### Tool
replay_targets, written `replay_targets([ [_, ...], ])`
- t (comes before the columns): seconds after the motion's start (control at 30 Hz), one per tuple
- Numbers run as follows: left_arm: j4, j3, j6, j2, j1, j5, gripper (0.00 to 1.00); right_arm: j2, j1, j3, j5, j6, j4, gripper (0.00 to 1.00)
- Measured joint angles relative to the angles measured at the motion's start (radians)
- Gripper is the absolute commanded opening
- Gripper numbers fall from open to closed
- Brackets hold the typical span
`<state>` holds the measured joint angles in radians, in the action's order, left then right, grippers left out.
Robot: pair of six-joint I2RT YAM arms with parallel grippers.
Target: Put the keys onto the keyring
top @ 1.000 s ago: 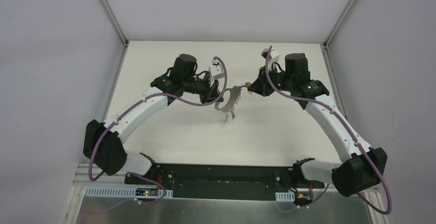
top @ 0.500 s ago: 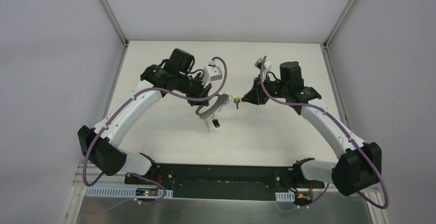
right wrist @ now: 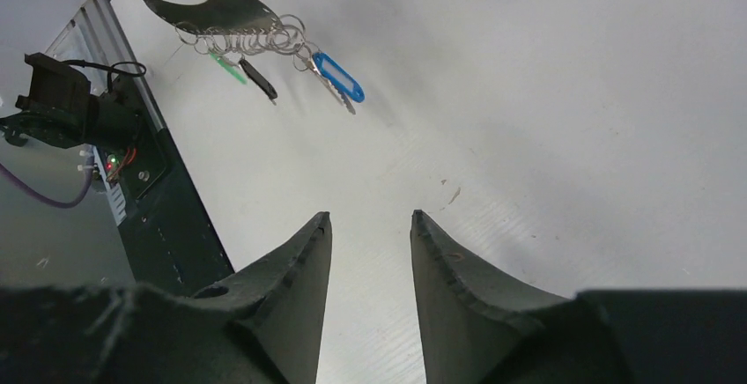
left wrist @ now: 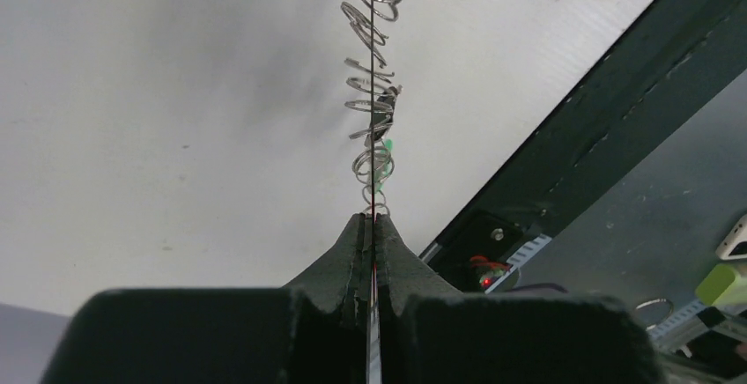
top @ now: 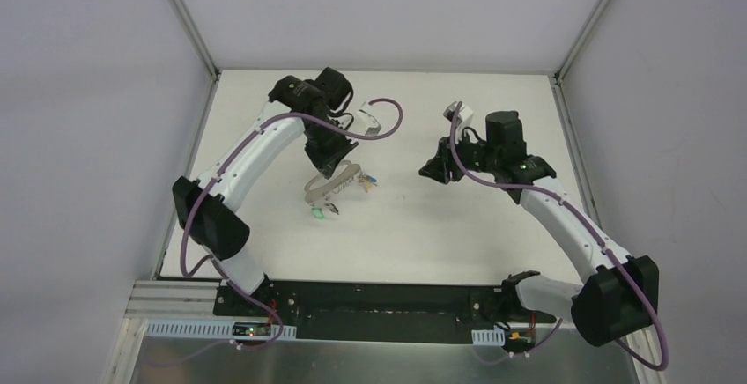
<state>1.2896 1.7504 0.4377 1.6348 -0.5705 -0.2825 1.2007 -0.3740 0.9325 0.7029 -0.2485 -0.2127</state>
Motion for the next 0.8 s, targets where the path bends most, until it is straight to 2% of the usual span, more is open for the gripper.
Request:
replay_targets([
  [0.2,0.083,0.042,0.005,0.146,0.000,0.099,0.00,-0.069,0.031,-0.002,-0.033,-0.004,-0.001,0.41],
  [0.37,0.109,0.115,-0.003,0.203,0.000,0.104,0.00,-0.094,0.054,-0.002,-0.065,-0.004,-0.008,0.40],
  [0.53,0.094,0.201,-0.053,0.238,0.000,0.008,0.00,-0.108,0.090,-0.002,-0.173,0.006,-0.009,0.41],
  [0.8,-0.002,0.212,-0.153,0.280,0.003,-0.171,0.00,-0.109,0.122,-0.002,-0.272,0.021,-0.008,0.41],
])
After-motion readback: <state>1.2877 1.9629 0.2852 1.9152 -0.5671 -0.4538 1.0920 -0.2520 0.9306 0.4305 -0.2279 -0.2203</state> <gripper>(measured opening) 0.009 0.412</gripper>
